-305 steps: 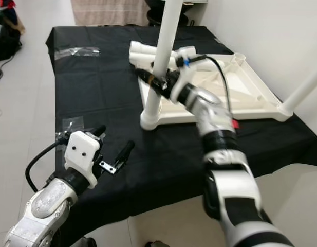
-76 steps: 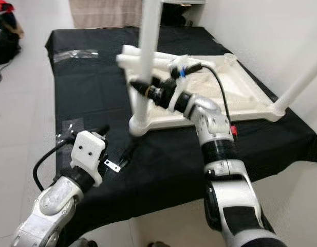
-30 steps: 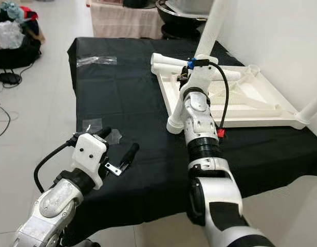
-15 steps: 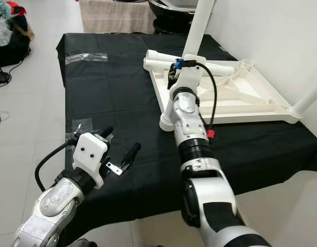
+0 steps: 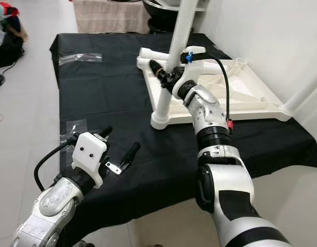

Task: Building children table

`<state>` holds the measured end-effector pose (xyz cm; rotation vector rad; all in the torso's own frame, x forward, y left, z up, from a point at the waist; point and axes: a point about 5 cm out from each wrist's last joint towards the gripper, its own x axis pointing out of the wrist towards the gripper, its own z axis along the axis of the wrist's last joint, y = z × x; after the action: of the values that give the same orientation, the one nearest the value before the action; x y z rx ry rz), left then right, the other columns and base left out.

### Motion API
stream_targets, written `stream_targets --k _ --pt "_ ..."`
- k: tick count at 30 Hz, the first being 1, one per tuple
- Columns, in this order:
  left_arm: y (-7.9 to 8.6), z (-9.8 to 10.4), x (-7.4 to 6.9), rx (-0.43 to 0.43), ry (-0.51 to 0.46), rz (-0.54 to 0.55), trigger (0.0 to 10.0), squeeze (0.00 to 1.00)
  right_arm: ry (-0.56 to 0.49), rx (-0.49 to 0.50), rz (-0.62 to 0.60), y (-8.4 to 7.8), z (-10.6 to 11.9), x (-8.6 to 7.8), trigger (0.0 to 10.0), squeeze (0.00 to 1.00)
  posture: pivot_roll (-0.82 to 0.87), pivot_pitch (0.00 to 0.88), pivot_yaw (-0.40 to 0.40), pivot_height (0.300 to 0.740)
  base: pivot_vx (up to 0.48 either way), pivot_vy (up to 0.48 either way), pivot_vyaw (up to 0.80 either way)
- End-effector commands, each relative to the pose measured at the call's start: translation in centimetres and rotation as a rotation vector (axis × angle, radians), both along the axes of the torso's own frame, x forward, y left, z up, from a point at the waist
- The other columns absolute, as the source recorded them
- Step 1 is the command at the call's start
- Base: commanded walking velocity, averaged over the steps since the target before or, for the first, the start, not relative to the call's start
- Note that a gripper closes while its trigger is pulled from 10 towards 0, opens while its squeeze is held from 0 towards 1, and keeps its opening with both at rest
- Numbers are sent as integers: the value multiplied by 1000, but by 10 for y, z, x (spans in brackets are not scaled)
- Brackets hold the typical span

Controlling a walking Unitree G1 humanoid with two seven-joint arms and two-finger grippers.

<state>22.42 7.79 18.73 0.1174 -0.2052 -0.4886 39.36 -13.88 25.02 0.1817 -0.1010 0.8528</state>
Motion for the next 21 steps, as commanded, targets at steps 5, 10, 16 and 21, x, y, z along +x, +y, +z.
stream_targets --k 5,10,16,21 --pt "0 -2 0 4 8 -1 10000 0 20 -47 440 25 -19 -25 10000 0 89 105 -121 740 0 0 0" --pt "0 -2 0 5 8 0 10000 0 18 -24 500 27 -13 -26 10000 0 89 105 -121 740 0 0 0" --pt "-1 -2 0 1 8 -1 10000 0 -26 -26 513 34 -2 -24 0 0 85 109 -123 740 0 0 0" --pt "-1 -2 0 0 8 1 10000 0 -46 -52 410 34 -3 -19 0 0 84 109 -124 740 0 0 0"
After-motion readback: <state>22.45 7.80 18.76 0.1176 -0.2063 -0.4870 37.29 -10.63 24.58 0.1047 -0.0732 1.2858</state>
